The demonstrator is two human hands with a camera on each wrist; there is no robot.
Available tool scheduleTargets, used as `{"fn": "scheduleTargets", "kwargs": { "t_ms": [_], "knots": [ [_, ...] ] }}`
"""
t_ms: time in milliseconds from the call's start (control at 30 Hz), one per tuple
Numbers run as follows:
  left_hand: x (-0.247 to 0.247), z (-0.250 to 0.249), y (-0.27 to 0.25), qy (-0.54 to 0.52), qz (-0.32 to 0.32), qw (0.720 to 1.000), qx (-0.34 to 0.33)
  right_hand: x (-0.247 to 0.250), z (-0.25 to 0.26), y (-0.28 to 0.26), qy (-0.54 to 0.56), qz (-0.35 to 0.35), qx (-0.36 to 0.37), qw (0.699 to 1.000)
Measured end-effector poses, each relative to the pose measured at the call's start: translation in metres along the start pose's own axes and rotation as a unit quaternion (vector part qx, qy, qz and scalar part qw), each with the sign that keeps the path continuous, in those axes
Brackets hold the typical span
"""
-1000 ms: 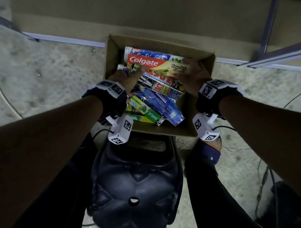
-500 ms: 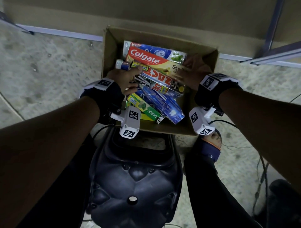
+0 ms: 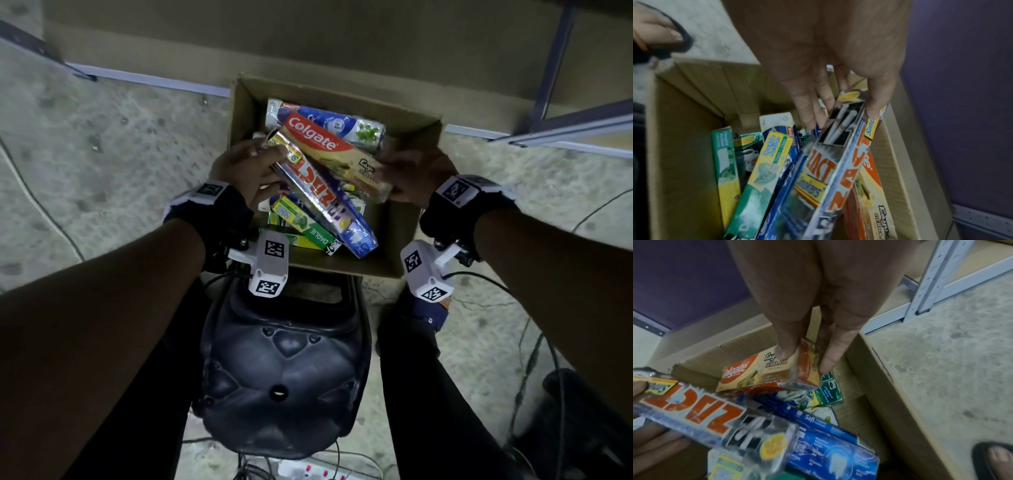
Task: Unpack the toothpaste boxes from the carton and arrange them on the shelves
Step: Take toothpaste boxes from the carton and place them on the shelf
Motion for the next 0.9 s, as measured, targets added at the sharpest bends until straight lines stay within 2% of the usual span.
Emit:
{"fn": "scheduleTargets", "kwargs": {
  "t_ms": [167, 233, 433, 733, 800, 900],
  "knots": [
    [0.012, -0.011, -0.007, 0.034, -0.014, 0.999, -0.026, 0.004, -0.016, -0.026, 0.060, -0.038, -0.027, 0.997],
    [0.013, -0.015, -0.006, 0.047, -0.002, 0.998, -0.037, 0.005, -0.025, -0.038, 0.129, -0.056, -0.040, 0.989],
    [0.009, -0.028, 0.011, 0.082, 0.007, 0.995, -0.057, -0.004, -0.056, -0.070, 0.283, -0.112, -0.095, 0.948],
    [-0.021, -0.019, 0.044, 0.123, 0.053, 0.989, -0.068, -0.064, -0.107, -0.074, 0.443, -0.110, -0.180, 0.872],
    [-0.024, -0.012, 0.051, 0.114, 0.046, 0.990, -0.073, -0.070, -0.115, -0.070, 0.424, -0.109, -0.198, 0.877],
    [-0.025, -0.005, 0.058, 0.110, 0.034, 0.991, -0.066, -0.063, -0.125, -0.064, 0.273, -0.118, -0.207, 0.932]
  ]
}}
Point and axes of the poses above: each hand's wrist, its own y-axis towards the middle knuckle, its own x-axis out of the back of the hand, z = x × y, the point moved 9 cm from there along y, towards the middle knuckle, and after that the axes turned 13 degrees about y, right-handed, at the moved point
